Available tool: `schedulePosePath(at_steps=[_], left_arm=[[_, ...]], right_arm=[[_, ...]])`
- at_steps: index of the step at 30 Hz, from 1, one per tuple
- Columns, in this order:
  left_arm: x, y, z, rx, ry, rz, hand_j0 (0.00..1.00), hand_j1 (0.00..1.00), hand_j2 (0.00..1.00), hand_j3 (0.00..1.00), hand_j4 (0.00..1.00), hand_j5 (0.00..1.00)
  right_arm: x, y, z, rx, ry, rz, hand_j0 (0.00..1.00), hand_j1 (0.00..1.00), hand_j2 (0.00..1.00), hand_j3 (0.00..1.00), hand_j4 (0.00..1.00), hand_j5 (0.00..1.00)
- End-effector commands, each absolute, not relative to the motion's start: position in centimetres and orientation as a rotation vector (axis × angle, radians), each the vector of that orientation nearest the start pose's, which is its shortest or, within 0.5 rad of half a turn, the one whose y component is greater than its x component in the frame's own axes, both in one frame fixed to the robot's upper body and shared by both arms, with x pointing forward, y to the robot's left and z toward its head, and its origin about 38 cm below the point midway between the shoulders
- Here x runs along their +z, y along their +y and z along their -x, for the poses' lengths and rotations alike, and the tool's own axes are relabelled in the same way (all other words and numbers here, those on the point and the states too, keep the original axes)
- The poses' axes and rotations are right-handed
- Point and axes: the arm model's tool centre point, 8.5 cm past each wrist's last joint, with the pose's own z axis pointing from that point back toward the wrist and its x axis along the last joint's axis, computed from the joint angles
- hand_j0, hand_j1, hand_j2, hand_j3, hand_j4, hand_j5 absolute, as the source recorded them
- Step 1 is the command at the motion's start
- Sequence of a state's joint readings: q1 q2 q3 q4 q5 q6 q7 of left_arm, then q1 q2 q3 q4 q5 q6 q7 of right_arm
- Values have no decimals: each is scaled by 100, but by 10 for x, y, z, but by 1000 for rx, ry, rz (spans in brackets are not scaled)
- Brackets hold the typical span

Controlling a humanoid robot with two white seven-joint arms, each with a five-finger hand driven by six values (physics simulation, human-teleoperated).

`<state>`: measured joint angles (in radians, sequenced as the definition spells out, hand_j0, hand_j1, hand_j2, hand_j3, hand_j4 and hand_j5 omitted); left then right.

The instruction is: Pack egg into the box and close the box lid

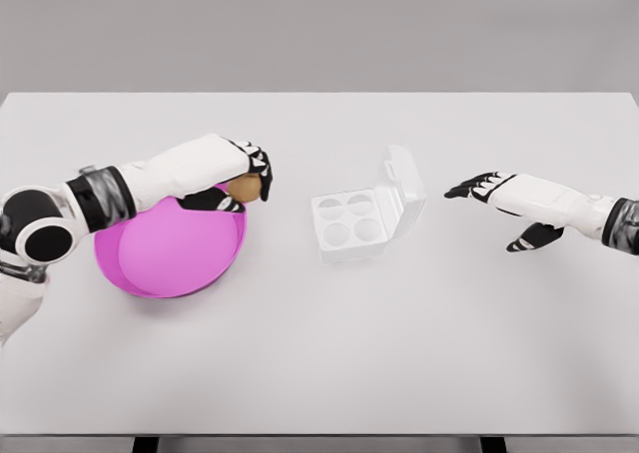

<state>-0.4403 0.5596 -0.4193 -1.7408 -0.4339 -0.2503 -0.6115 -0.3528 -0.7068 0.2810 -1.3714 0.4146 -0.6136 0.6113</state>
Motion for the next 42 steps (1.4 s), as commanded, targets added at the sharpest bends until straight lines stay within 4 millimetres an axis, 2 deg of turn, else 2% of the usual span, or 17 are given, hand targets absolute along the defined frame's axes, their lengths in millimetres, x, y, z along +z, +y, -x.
schedulePosePath(at_steps=[1, 13, 16, 26, 36, 39, 42], left_arm=[[215, 203, -406, -1808, -1591, -309, 36, 36, 36, 36, 36, 36], [208, 187, -403, -1809, -1608, -277, 36, 36, 36, 36, 36, 36], [206, 182, -402, -1818, -1608, -270, 37, 37, 37, 37, 37, 37], [201, 167, -401, -1827, -1621, -271, 36, 36, 36, 36, 36, 36], [198, 144, -398, -1834, -1649, -253, 37, 37, 37, 37, 37, 37], [195, 135, -395, -1852, -1649, -250, 37, 37, 37, 37, 37, 37], [193, 127, -395, -1858, -1654, -256, 37, 37, 37, 37, 37, 37]], right_arm=[[153, -349, -410, 1830, -1360, 322, 100, 100, 100, 100, 100, 100], [155, -360, -412, 1819, -1336, 342, 100, 100, 100, 100, 100, 100], [148, -369, -414, 1795, -1308, 339, 100, 100, 100, 100, 100, 100], [149, -369, -414, 1793, -1312, 339, 100, 100, 100, 100, 100, 100], [166, -372, -418, 1783, -1349, 384, 100, 100, 100, 100, 100, 100], [174, -384, -417, 1795, -1322, 413, 100, 100, 100, 100, 100, 100], [174, -385, -416, 1796, -1320, 413, 100, 100, 100, 100, 100, 100]])
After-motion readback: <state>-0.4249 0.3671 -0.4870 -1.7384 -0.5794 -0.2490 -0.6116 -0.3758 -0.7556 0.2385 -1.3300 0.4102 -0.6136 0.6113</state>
